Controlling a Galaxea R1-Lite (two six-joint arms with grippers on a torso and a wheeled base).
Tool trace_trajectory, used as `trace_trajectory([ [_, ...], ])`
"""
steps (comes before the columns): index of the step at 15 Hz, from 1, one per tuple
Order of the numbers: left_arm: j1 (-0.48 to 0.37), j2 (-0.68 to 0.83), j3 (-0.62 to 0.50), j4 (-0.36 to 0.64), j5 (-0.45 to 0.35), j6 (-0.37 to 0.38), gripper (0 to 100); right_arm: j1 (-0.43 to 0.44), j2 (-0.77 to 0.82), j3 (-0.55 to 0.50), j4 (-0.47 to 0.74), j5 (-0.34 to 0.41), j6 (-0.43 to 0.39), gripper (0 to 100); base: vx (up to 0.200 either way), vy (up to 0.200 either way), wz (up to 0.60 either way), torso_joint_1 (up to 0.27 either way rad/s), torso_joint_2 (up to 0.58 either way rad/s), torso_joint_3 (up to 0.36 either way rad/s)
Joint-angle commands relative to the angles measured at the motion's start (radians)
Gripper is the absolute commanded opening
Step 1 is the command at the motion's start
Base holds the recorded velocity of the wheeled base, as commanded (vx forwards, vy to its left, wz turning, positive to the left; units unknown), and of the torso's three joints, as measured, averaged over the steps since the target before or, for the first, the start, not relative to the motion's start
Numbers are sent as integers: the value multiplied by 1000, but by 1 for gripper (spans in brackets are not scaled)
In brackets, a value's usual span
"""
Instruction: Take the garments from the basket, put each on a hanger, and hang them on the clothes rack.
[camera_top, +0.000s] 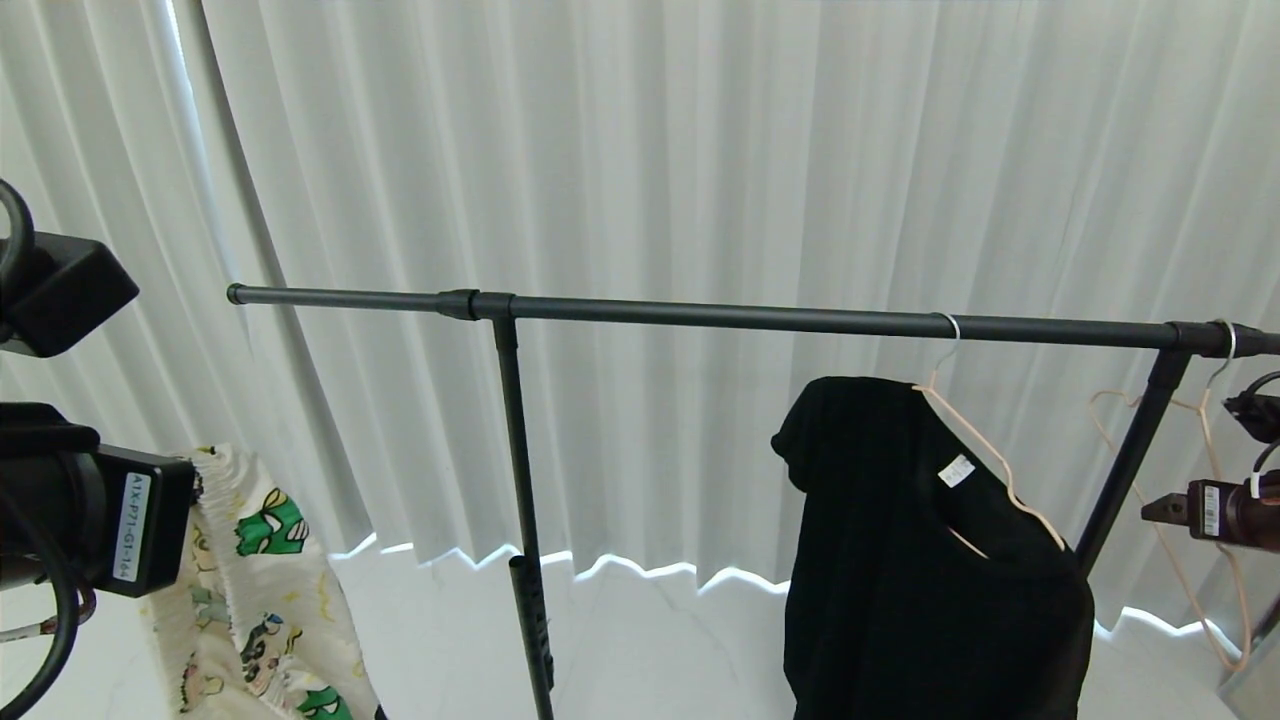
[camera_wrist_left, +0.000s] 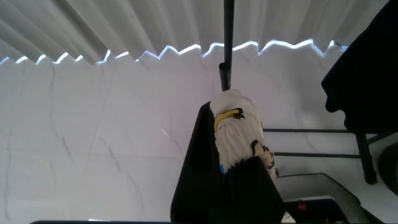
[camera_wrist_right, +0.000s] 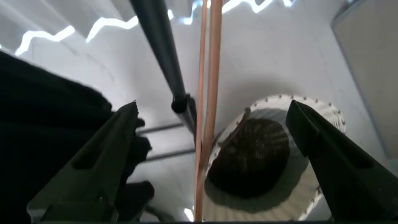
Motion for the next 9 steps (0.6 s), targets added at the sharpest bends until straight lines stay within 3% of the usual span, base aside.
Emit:
trace_trajectory([
  [1,0,0,1,1,1,-1,0,-1,17,35,-34,0,0,0,0,0,0,0,0,0],
  [9,0,-2,2,0,1,-1,0,4,-55,52,-68,2,-9,0,0,0,0,0,0,0],
])
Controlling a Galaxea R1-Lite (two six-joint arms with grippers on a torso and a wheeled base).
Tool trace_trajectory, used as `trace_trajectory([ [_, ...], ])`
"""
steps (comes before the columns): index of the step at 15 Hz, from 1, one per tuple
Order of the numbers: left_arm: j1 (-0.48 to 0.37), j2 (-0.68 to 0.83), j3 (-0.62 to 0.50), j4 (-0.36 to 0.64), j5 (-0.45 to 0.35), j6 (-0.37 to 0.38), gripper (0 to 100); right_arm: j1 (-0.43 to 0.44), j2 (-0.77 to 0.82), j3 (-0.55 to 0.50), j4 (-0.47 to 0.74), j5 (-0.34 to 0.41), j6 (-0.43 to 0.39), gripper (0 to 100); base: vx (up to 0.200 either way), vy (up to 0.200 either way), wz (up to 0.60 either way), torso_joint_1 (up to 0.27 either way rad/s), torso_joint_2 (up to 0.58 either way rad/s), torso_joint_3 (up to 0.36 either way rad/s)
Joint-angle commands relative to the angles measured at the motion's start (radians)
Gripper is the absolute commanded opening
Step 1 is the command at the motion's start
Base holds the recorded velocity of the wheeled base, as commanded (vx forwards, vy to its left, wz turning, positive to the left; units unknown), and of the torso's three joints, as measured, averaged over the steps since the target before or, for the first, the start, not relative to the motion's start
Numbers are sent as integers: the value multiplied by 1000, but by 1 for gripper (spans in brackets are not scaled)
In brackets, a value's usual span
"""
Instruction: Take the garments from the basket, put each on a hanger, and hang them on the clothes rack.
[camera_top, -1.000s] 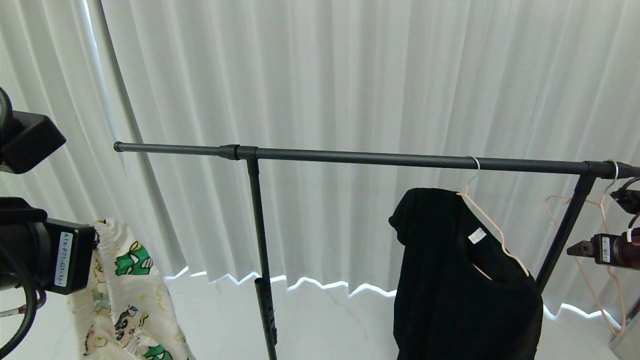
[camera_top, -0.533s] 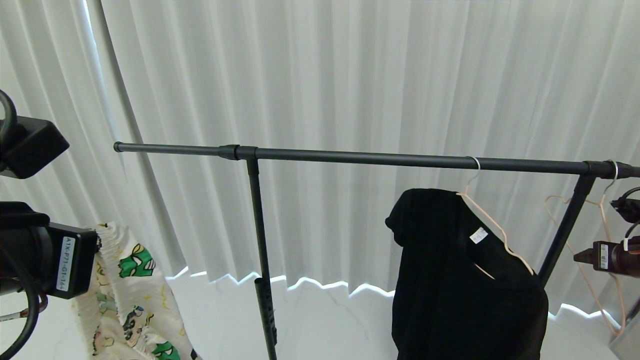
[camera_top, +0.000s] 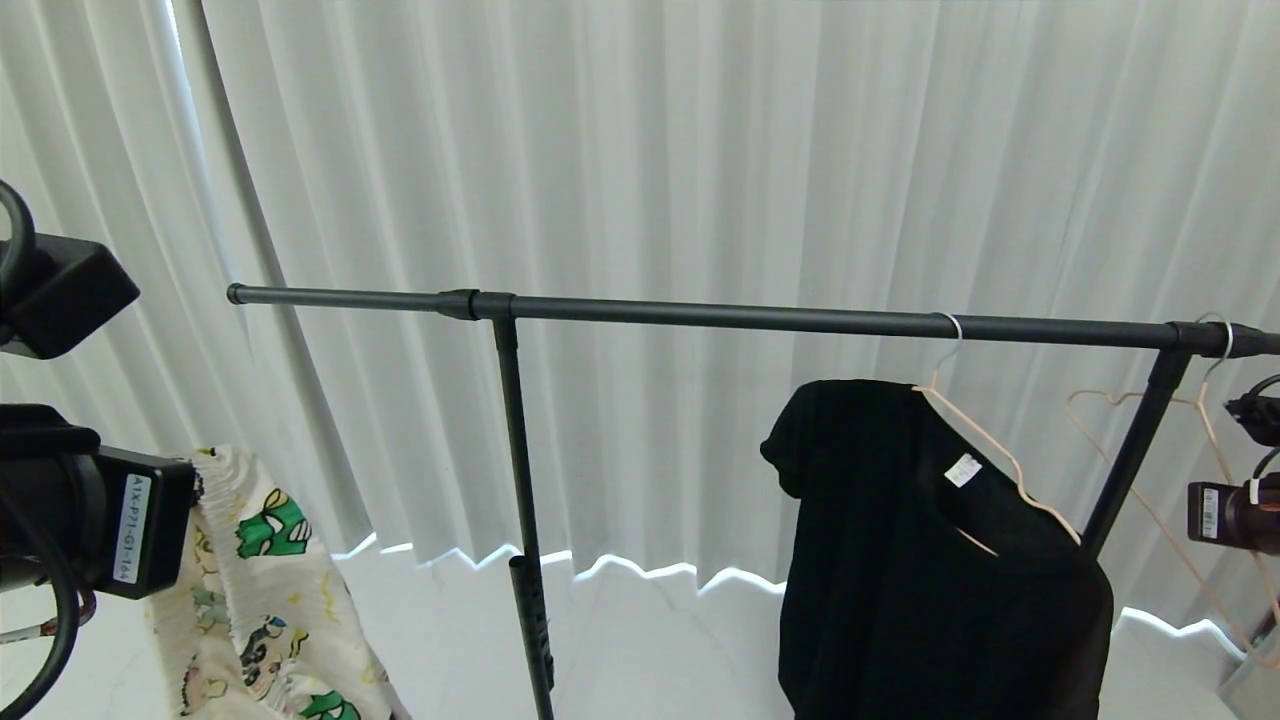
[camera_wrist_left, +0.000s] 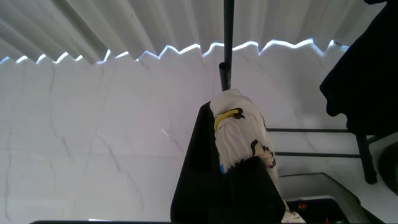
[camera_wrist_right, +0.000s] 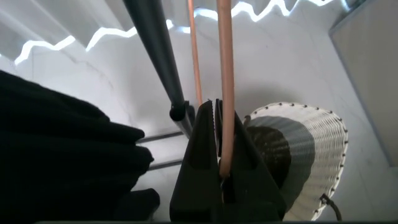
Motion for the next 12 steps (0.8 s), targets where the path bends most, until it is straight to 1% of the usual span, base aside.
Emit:
trace_trajectory([
  [1,0,-5,-1,0,1,0,0,5,-69,26,1,1,-24,0,0,0,0,0,0,0],
  [2,0,-6,-1,0,1,0,0,3,-95,46,-2,0,-35,0,0,0,0,0,0,0],
  [4,0,-14,-2,0,1,0,0,3,-133,84,-52,0,-35,0,0,0,0,0,0,0],
  [6,0,-26,-1,0,1,1,0,3,-156,138,-173,-2,-38,0,0,0,0,0,0,0],
  [7,0,-32,-1,1,1,1,0,3,-164,153,-208,-2,-39,0,0,0,0,0,0,0],
  [8,0,-35,-1,1,1,3,0,3,-182,165,-225,-3,-41,0,0,0,0,0,0,0],
  [12,0,-32,1,0,1,4,0,-20,-271,213,-219,-5,-79,0,0,0,0,0,0,0],
])
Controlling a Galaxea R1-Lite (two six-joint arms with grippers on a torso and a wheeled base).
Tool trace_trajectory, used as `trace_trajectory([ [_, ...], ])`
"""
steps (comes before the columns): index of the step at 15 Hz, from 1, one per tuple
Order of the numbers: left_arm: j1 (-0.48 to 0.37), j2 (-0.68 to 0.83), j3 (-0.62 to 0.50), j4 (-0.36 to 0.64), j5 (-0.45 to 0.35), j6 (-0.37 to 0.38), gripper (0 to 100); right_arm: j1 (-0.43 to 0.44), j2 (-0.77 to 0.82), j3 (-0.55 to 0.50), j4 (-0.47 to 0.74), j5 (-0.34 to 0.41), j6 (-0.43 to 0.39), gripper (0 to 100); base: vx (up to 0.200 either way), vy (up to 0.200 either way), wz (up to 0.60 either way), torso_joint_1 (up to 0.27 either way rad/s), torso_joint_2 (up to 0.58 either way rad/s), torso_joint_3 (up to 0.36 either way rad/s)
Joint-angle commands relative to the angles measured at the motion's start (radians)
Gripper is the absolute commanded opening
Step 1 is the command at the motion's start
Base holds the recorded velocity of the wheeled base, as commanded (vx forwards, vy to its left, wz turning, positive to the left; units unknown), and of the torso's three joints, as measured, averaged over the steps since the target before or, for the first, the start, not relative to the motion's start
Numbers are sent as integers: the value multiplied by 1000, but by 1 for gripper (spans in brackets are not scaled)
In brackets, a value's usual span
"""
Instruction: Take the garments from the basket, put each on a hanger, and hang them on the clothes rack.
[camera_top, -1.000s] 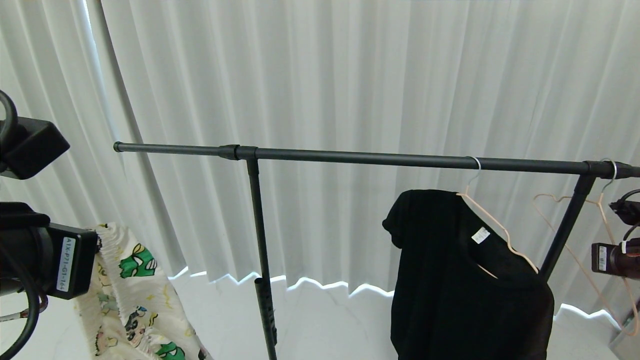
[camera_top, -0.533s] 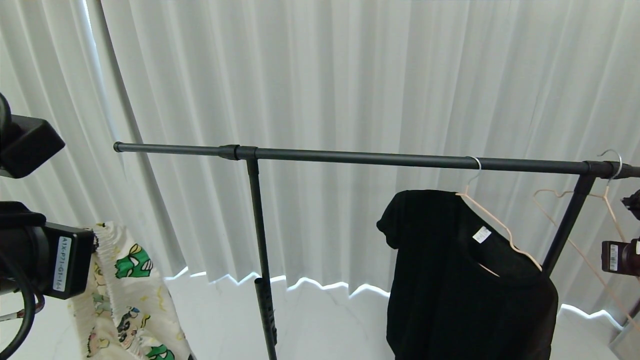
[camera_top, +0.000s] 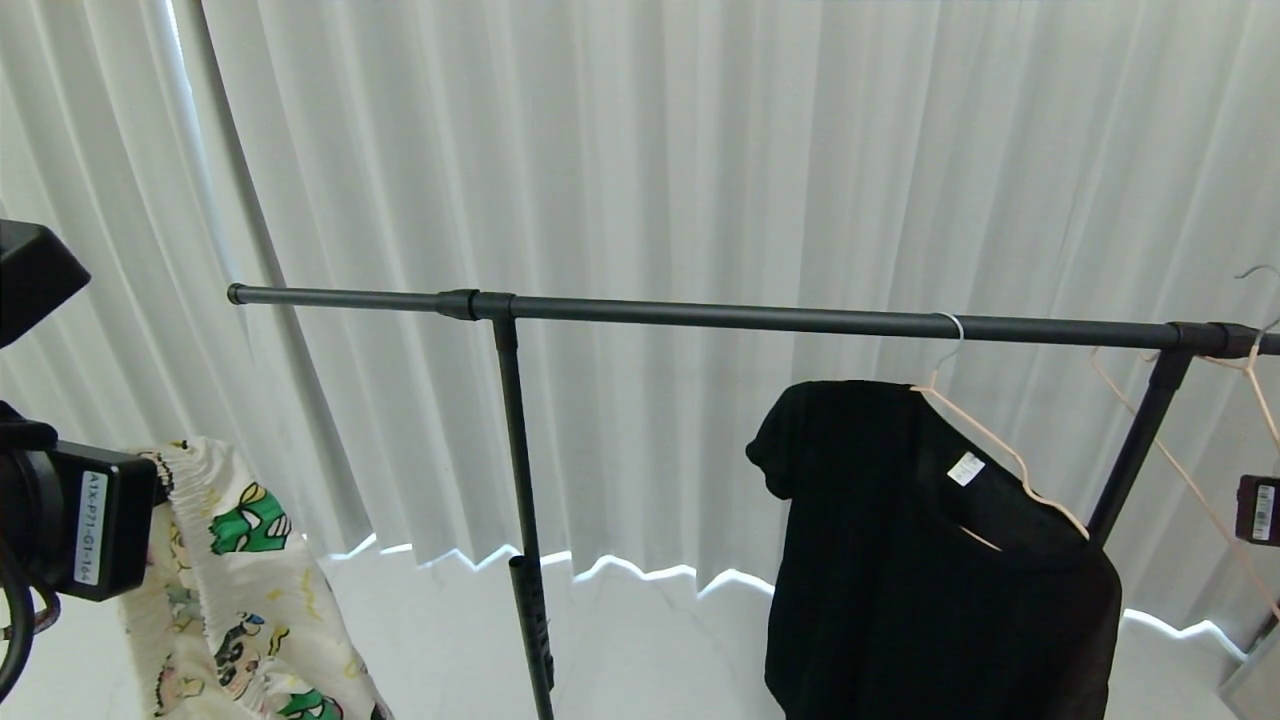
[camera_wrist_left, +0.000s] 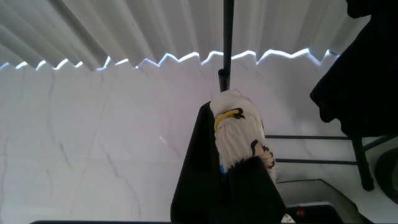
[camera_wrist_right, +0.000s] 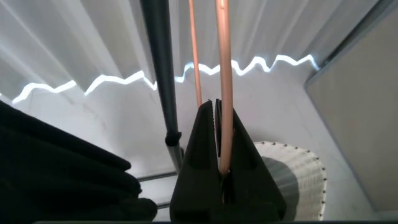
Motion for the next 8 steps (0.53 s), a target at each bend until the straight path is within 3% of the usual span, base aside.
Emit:
trace_trajectory([
  [1,0,1,3,0,1,0,0,-18,-80,35,8,1,-17,0,0,0,0,0,0,0],
  [8,0,-5,-1,0,2,0,0,-26,-199,63,47,4,-71,0,-200,0,0,2,2,2],
])
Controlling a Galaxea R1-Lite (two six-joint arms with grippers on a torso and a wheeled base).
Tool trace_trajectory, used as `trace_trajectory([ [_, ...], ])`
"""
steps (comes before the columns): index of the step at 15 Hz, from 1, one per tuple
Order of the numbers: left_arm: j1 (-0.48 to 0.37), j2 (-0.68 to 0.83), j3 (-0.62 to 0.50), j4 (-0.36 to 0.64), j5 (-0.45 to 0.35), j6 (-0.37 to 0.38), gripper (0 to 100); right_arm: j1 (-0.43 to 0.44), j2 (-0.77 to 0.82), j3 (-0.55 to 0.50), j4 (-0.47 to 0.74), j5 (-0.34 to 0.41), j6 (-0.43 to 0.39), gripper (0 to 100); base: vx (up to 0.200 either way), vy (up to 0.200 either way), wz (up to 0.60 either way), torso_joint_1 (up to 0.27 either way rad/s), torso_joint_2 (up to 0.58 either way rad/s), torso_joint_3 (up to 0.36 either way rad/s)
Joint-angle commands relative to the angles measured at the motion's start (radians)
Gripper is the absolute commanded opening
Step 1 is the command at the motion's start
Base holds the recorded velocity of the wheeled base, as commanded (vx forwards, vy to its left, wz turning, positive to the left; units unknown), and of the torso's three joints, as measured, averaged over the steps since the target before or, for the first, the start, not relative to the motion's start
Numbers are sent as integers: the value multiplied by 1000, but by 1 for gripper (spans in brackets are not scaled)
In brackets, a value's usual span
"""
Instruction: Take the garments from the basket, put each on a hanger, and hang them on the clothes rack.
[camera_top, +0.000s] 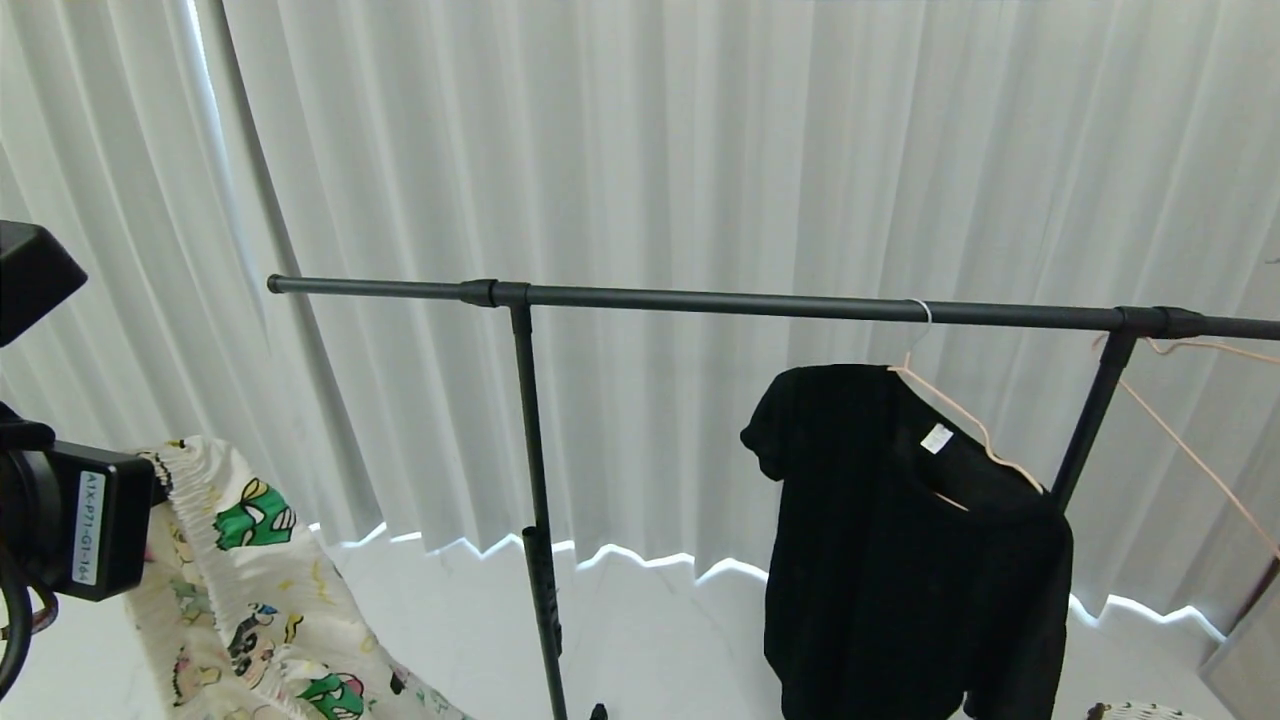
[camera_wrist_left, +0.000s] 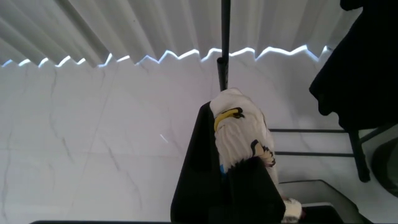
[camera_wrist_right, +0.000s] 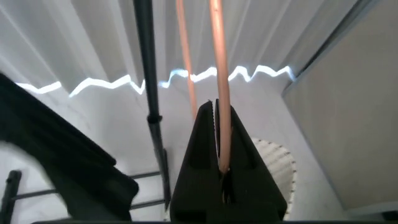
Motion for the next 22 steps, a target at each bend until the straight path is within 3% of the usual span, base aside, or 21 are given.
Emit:
trace_trajectory([
  [1,0,-9,0,0,0,0,0,0,-47,3,29,2,-3,0,-200,0,0,2,-2,2],
  [6,0,-12,13,0,-1,0,0,3,-128,2,116,8,-3,0,-200,0,0,4,-2,0],
  [16,-1,-3,29,0,-1,9,0,11,-232,-7,222,108,-59,0,-200,0,0,2,1,3],
  [18,-3,-1,33,0,-1,12,0,49,-235,-9,221,114,-59,0,-100,0,0,-1,-1,4],
  [20,-6,0,42,0,-1,12,0,123,-237,-20,219,176,-56,0,0,0,0,0,0,0],
  [22,-26,0,72,-2,-1,9,0,245,-235,-21,222,212,-56,0,0,0,0,0,0,0],
])
